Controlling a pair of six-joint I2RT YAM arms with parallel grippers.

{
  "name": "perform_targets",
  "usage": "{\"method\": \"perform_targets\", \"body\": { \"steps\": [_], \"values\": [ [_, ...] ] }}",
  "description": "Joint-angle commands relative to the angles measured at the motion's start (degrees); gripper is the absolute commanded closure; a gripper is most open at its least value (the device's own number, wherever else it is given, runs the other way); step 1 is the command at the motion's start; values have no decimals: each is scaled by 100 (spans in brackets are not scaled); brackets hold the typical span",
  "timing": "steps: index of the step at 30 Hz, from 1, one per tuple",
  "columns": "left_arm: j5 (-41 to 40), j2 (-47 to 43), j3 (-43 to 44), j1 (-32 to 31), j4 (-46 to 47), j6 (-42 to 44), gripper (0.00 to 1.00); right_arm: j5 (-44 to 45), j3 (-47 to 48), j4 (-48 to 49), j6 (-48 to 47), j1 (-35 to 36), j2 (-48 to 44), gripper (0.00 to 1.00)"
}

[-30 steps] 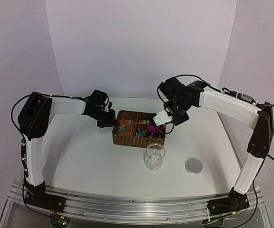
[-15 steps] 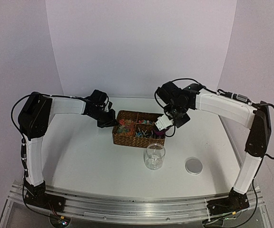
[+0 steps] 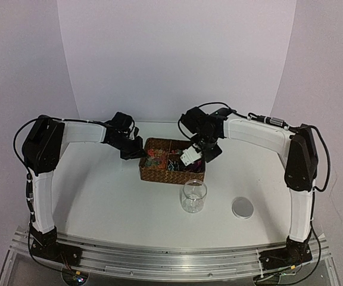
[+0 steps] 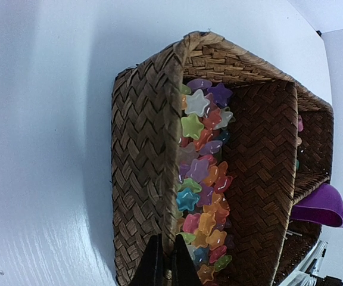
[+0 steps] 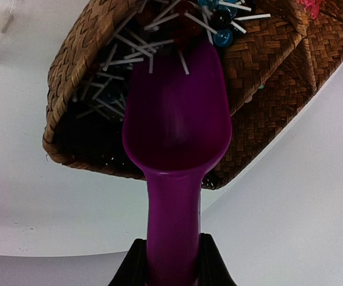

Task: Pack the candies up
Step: Scoop the fake candies from the storage box.

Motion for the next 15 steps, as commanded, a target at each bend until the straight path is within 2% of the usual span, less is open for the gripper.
{"method": "perform_targets", "body": {
  "steps": [1,7,15],
  "values": [
    [-5,21,11,34,-507,-36,100,-2504,200,-171,1026,-217,258,100],
    [-12,17,11,43,-525,-45,100,-3509,19,-256,1959,-665,292,100],
    [-21,15,2,53,-525,-57,100,-4144,-69,-241,2557,-1071,228,100]
  ]
}}
